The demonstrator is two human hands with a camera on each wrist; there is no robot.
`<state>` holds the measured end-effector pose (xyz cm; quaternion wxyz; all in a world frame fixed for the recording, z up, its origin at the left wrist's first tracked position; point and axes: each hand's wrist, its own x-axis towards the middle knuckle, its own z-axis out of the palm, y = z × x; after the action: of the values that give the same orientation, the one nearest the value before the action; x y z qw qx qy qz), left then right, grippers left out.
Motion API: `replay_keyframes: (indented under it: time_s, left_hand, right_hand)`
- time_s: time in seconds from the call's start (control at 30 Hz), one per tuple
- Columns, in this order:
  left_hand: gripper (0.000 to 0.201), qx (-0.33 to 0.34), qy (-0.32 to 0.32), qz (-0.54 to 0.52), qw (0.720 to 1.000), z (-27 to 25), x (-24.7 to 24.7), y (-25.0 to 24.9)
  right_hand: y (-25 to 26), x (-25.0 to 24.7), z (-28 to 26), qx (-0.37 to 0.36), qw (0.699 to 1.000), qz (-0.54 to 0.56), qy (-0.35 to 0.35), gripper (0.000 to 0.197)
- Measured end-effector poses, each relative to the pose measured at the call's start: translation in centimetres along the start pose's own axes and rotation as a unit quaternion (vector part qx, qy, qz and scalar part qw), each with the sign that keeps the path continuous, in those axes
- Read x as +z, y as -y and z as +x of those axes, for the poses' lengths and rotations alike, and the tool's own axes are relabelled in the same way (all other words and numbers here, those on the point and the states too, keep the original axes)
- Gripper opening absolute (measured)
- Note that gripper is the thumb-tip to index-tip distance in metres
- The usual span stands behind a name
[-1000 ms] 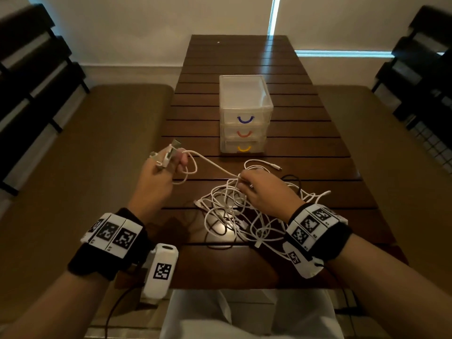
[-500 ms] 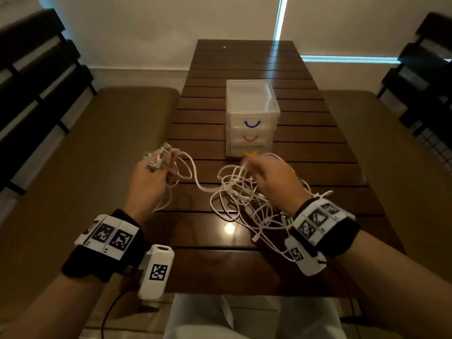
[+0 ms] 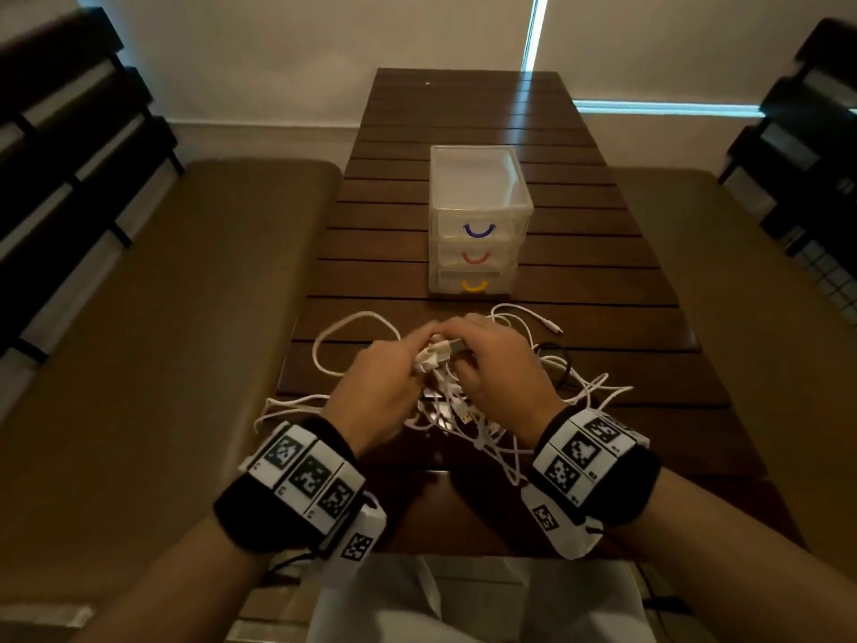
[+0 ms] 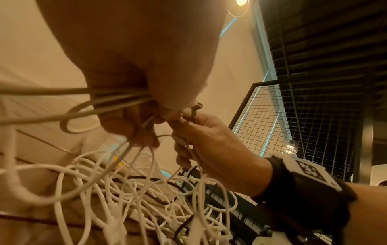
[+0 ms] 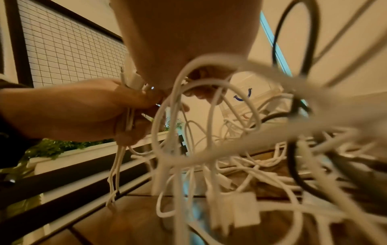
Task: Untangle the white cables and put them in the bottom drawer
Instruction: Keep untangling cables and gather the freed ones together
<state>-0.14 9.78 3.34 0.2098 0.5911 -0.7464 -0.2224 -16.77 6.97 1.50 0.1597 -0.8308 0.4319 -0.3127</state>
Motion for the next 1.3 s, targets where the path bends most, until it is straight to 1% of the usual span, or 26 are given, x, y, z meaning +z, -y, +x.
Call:
replay_keyframes:
  time_s: [0.07,0.1,0.13,0.2,0.27,0.33,0.37,0.4,0.43,0.47,0.5,0.57,0.63,0.67,0.7,0.73,0.8,0.87,0.93,1.0,1.07,1.13,1.17,1.2,1.23,1.3]
  left_hand:
    - [0.018,-0.011,-0.015,0.065,0.998,0.0,-0.3,0.1]
    - [0.015,-0.009,-0.036,0.074,0.997,0.0,-0.6,0.2]
    - [0.020,-0.001,-0.060,0.080,0.995,0.0,-1.0,0.4]
    - [0.022,0.008,-0.131,0.035,0.991,-0.1,-2.2,0.7]
    - [0.022,0.020,-0.217,-0.039,0.975,0.2,-3.6,1.2]
    - [0.026,0.014,-0.283,-0.077,0.956,0.3,-4.9,1.2]
    - [0.030,0.005,-0.318,-0.135,0.938,0.4,-5.5,1.3]
    - [0.033,-0.001,-0.345,-0.239,0.908,0.5,-6.1,1.3]
    - [0.033,-0.004,-0.352,-0.353,0.867,0.4,-6.4,1.1]
    - [0.031,-0.010,-0.352,-0.421,0.836,0.3,-6.6,0.8]
    - [0.031,-0.021,-0.347,-0.441,0.827,0.0,-6.4,0.7]
    - [0.028,-0.060,-0.323,-0.421,0.845,-0.5,-5.5,1.0]
    - [0.022,-0.117,-0.293,-0.370,0.874,-0.7,-4.6,1.7]
    - [0.024,-0.144,-0.290,-0.339,0.883,-0.8,-4.2,2.0]
    - [0.031,-0.156,-0.295,-0.313,0.889,-1.1,-4.0,2.2]
    - [0.042,-0.142,-0.307,-0.291,0.895,-1.3,-3.8,2.2]
    - [0.056,-0.050,-0.327,-0.256,0.908,-1.8,-3.7,1.2]
    - [0.058,0.053,-0.312,-0.188,0.930,-1.9,-3.3,0.5]
    - [0.068,0.116,-0.238,-0.119,0.957,-1.4,-2.4,0.3]
    - [0.075,0.109,-0.134,-0.030,0.984,-0.8,-1.7,0.1]
    - [0.066,0.058,-0.071,0.070,0.993,-0.4,-1.5,0.0]
    - [0.037,0.024,-0.046,0.143,0.988,-0.2,-1.7,-0.1]
    - [0.017,0.021,-0.038,0.167,0.985,-0.2,-2.1,-0.2]
    - [0.007,0.029,-0.030,0.180,0.983,-0.3,-2.3,-0.3]
    - [0.012,0.037,-0.026,0.190,0.981,-0.4,-2.5,-0.4]
    - [0.010,0.050,-0.045,0.174,0.982,-0.5,-3.1,-0.3]
  right_hand:
    - [-0.5,-0.1,-0.4,0.010,1.000,-0.019,0.018,0.009]
    - [-0.7,-0.2,-0.5,0.015,0.999,-0.028,0.036,0.012]
    - [-0.9,-0.2,-0.6,0.014,0.998,-0.038,0.052,0.017]
    - [-1.2,-0.3,-0.3,0.013,0.996,-0.054,0.067,0.020]
    - [-1.5,-0.6,0.4,0.028,0.997,-0.045,0.060,0.021]
    - [-1.7,-1.1,1.2,0.042,0.996,-0.036,0.065,0.025]
    - [-1.7,-1.3,1.6,0.045,0.995,-0.041,0.075,0.026]
    - [-1.8,-1.6,2.0,0.051,0.994,-0.048,0.084,0.026]
    - [-2.0,-1.9,2.5,0.062,0.992,-0.055,0.092,0.027]
    - [-2.2,-2.2,3.0,0.073,0.991,-0.058,0.091,0.029]
    - [-2.3,-2.5,3.5,0.084,0.991,-0.054,0.086,0.031]
    - [-2.2,-3.1,4.3,0.100,0.994,-0.012,0.051,0.035]
    - [-1.6,-3.4,4.5,0.098,0.995,0.026,0.019,0.036]
    - [-1.2,-3.3,4.5,0.090,0.995,0.017,0.030,0.036]
    - [-0.8,-3.3,4.3,0.087,0.994,-0.005,0.063,0.036]
    - [-0.4,-3.1,4.3,0.091,0.989,-0.028,0.109,0.035]
    - [0.1,-2.5,4.2,0.115,0.974,-0.045,0.189,0.037]
    - [0.7,-1.8,4.2,0.120,0.969,-0.049,0.211,0.041]
    - [1.2,-1.4,4.1,0.088,0.980,-0.051,0.172,0.037]
    - [1.6,-1.3,3.9,0.063,0.986,-0.040,0.146,0.020]
    - [1.8,-1.1,3.5,0.044,0.986,-0.046,0.156,0.013]
    - [1.5,-0.8,2.9,0.037,0.985,-0.073,0.153,0.005]
    - [1.2,-0.7,2.7,0.040,0.985,-0.080,0.147,0.009]
    - [0.9,-0.6,2.5,0.049,0.985,-0.078,0.148,0.015]
    - [0.6,-0.5,2.4,0.062,0.984,-0.066,0.153,0.018]
    - [0.4,-0.3,2.2,0.066,0.985,-0.039,0.155,0.021]
